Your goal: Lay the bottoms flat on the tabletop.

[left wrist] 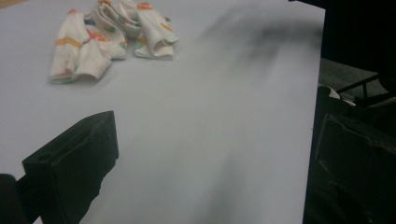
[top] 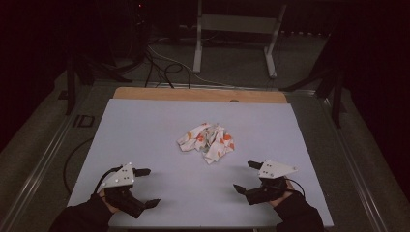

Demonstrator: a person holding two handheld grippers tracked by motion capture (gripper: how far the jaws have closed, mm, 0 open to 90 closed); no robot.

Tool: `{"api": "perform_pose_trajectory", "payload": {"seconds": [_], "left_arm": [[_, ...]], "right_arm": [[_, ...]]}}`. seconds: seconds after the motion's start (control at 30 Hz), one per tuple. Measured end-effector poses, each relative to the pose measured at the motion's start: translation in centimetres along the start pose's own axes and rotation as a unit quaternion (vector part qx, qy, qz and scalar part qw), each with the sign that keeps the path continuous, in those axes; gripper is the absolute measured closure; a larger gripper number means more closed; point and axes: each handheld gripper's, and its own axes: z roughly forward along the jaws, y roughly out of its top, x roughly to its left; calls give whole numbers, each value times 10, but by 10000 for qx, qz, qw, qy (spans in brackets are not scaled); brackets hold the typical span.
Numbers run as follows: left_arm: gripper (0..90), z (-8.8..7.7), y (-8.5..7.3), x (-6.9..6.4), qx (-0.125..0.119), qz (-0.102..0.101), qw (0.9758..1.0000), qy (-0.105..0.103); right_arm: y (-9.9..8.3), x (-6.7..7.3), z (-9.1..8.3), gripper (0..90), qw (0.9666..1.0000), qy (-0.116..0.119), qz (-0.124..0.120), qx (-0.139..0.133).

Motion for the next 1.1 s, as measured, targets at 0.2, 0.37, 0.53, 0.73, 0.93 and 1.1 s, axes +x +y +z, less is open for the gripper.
{"api": "perform_pose_trajectory", "payload": {"seconds": [0.2,0.37,0.53,0.73,0.93,1.1], "left_arm": [[3,1,10,9,-13,-31,9999,95],[3,6,18,16,-80,-103,9994,309],[3,11,26,26,-111,-165,9988,455],[3,19,35,38,-173,-269,9978,584],[3,36,43,51,-62,-377,9965,749],[3,54,48,61,38,-380,9945,972]], "right_arm": [[12,-4,9,94,9999,-157,13,-56],[20,-7,21,94,9998,-185,79,-13],[24,-11,36,94,9995,-242,182,31],[31,-18,48,94,9982,-478,353,14],[36,-31,62,94,9959,-766,470,136],[38,-39,72,94,9945,-869,510,281]]}}
